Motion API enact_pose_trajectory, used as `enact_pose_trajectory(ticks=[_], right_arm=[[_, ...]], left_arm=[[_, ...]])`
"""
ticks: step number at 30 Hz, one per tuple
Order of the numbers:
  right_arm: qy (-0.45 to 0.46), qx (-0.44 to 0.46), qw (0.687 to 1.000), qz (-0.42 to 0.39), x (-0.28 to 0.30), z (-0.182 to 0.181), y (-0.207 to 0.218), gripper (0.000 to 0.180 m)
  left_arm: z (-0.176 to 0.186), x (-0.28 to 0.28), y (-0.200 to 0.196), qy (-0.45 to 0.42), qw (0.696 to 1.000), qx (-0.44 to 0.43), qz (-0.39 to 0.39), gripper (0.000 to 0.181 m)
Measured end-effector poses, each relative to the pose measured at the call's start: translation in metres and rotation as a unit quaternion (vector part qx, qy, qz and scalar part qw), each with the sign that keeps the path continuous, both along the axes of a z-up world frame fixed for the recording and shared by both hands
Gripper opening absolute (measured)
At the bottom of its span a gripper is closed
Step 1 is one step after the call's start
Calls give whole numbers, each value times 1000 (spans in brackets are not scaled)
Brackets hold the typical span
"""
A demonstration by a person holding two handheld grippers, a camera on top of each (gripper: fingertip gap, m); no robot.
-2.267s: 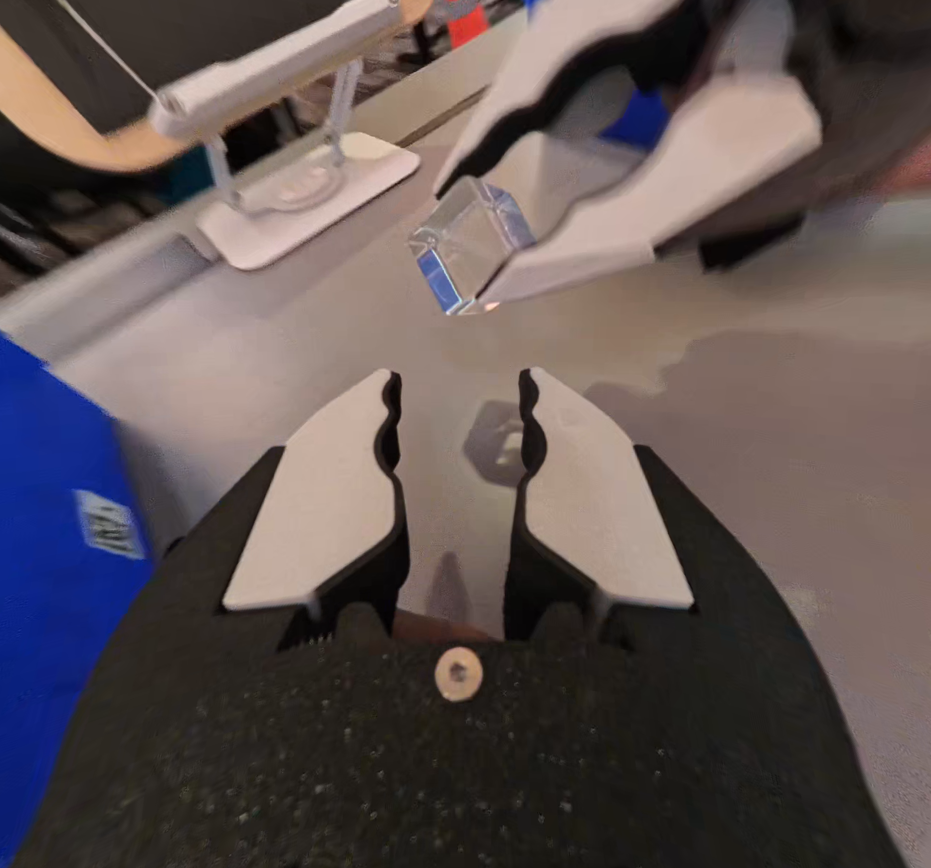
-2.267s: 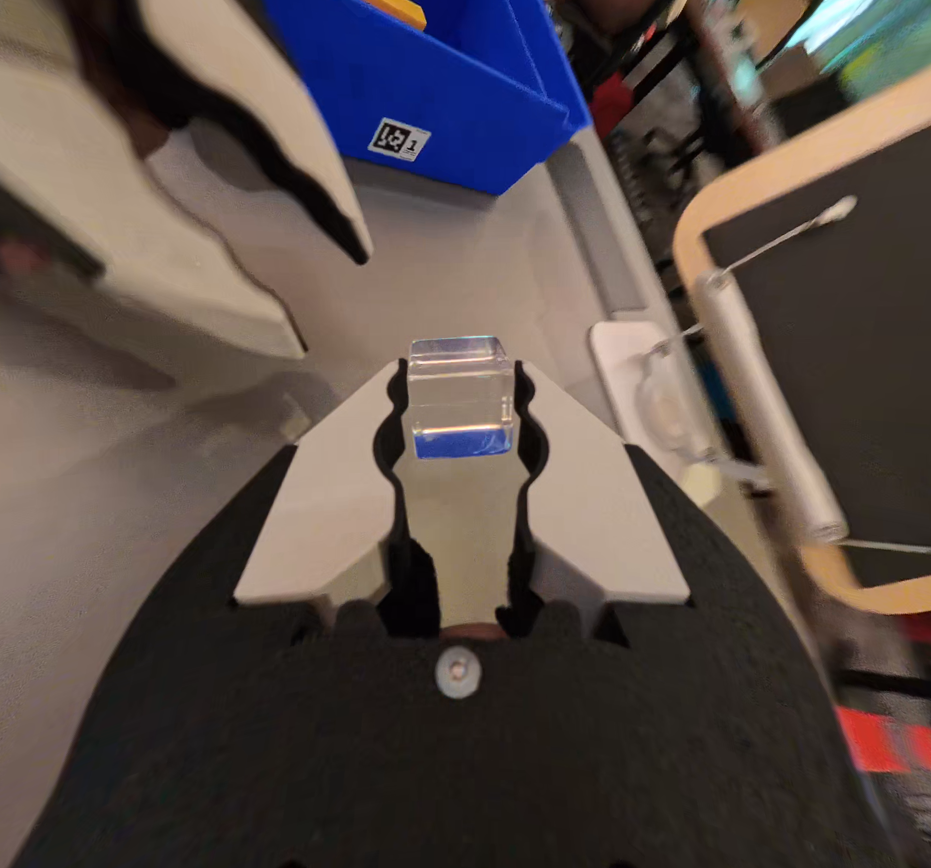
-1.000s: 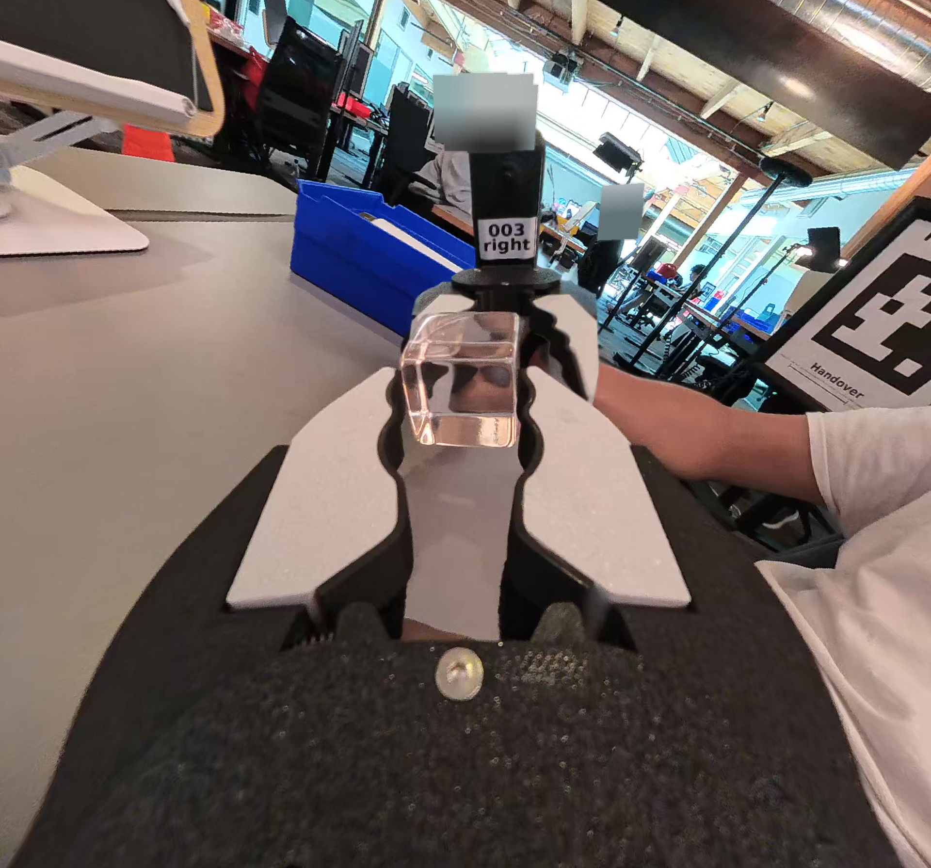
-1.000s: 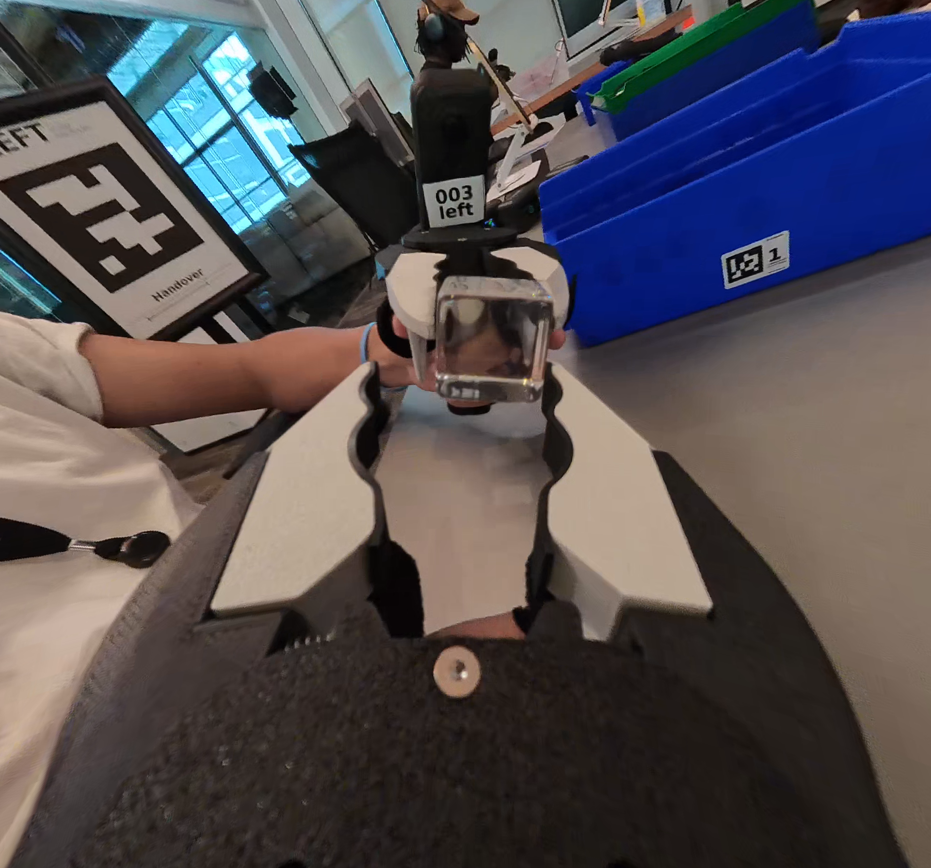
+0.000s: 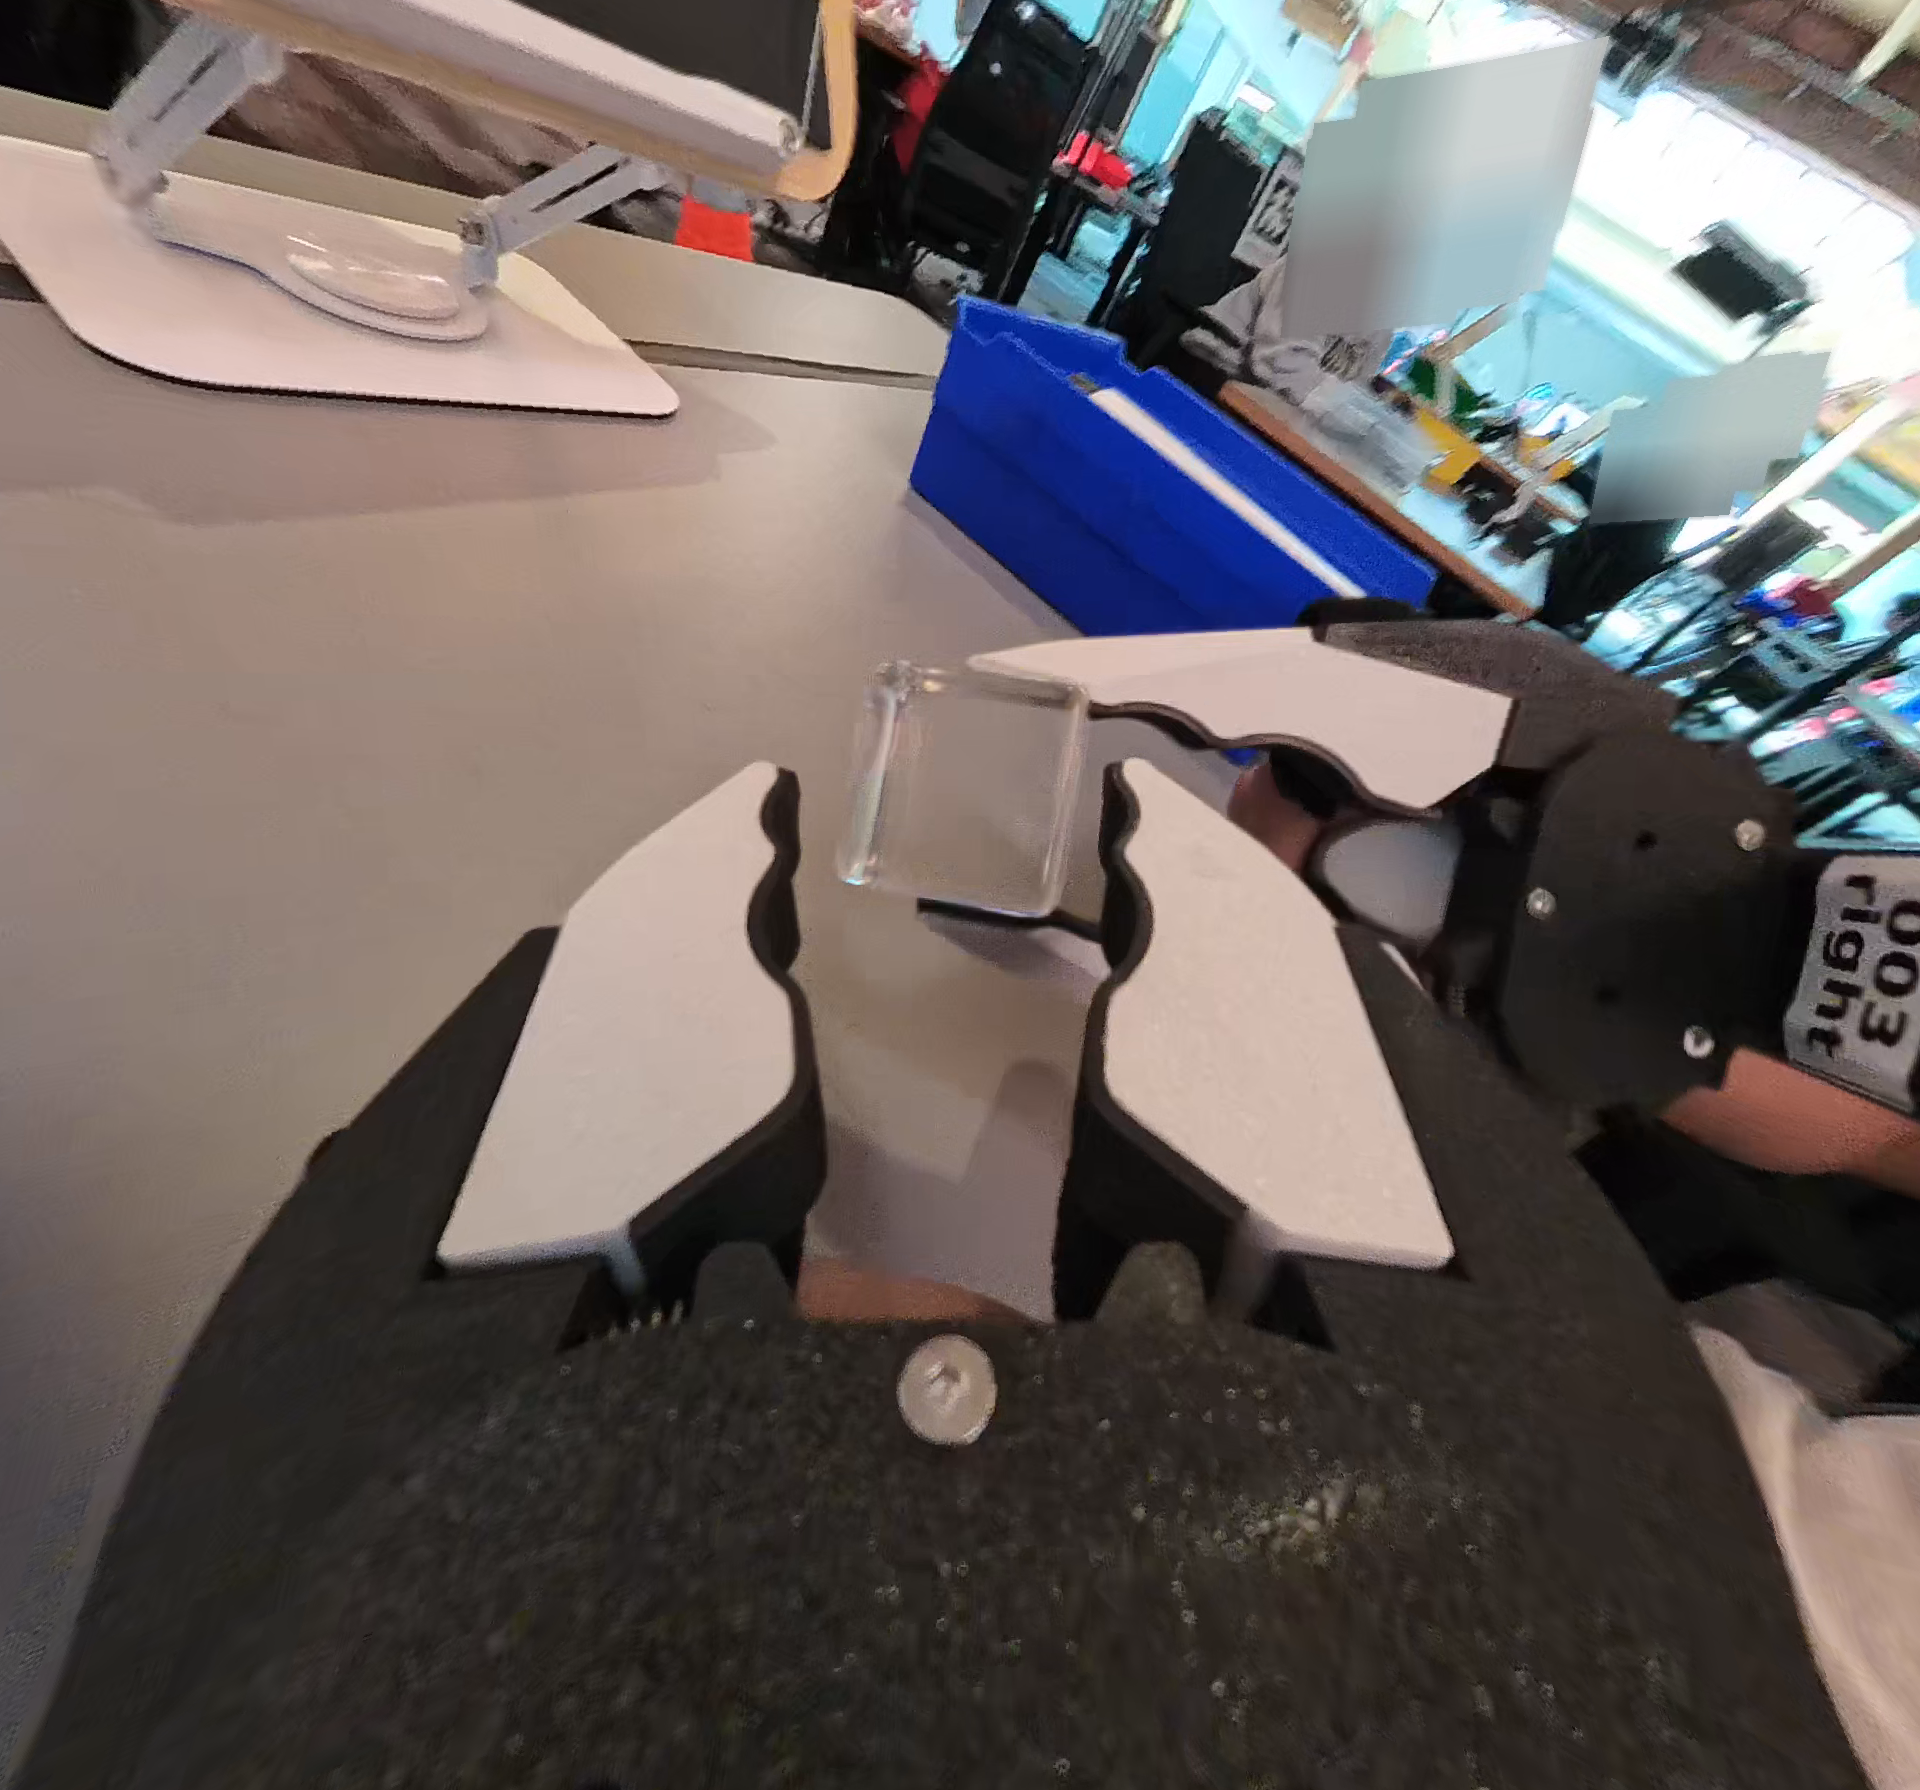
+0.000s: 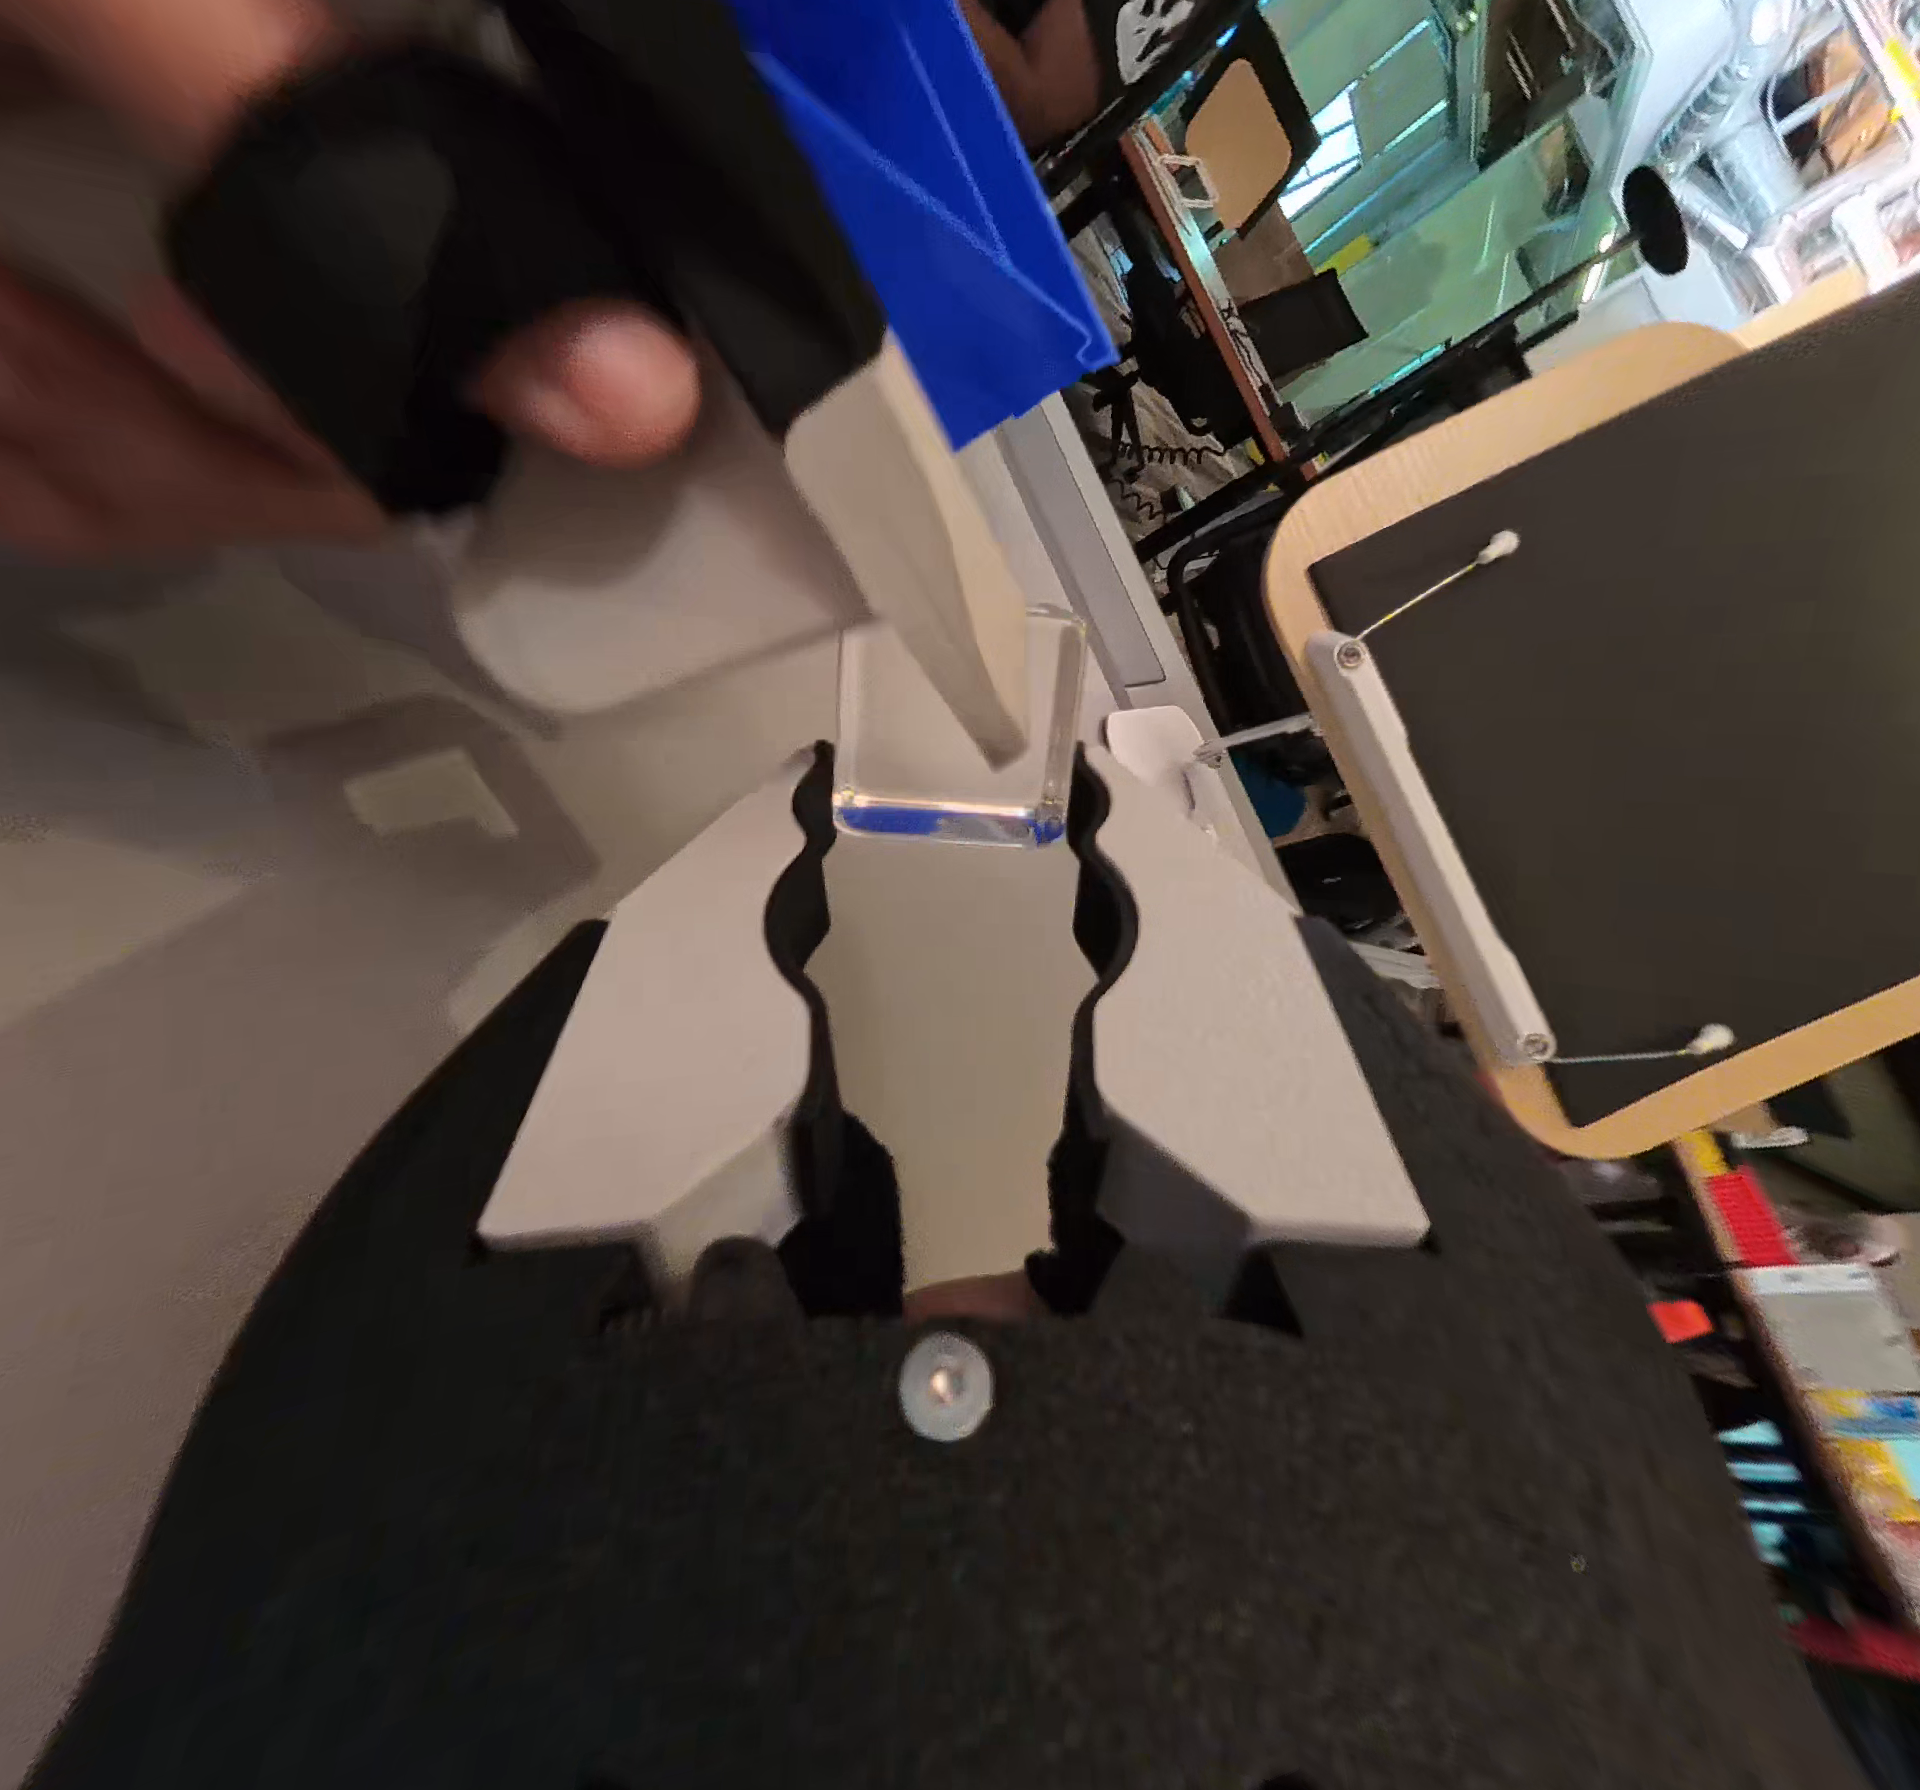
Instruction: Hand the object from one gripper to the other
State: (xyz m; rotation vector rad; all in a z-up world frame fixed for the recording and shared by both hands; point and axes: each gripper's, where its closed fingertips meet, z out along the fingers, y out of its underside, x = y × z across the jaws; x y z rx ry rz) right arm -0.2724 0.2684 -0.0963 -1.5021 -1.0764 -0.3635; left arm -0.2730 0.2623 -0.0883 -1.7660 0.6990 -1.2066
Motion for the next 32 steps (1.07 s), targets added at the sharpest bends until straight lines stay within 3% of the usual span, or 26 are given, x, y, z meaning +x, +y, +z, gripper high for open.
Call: enact_pose_trajectory(ticks=[5,10,12,17,19,21,25,26,29,32], right_arm=[[76,-28,997,-12,-9,10,-1,44],[80,-12,997,-7,-9,6,-2,45],[115,-62,991,28,-14,-1,-7,54],[263,-195,941,78,6,1,-2,57],[316,-271,903,110,12,-5,-1,58],[375,-364,840,143,13,-10,-5,59],[476,-535,662,224,2,0,-30,69],[489,-557,631,229,1,2,-32,70],[499,-581,605,218,1,-3,-31,71],[504,-580,607,204,-2,-7,-27,71]], left_arm=[[7,0,-2,-13,1000,7,-3,45],[2,0,-3,9,1000,10,-13,44],[0,-3,-1,23,999,18,-13,44],[2,-18,11,78,993,90,15,44],[0,-20,13,103,987,119,24,44],[-6,-19,12,154,974,167,22,44],[-20,-9,4,275,908,316,5,44],[-22,-6,1,296,890,347,0,44],[-28,-1,-4,342,848,405,1,44],[-29,6,-14,337,842,421,-19,44]])
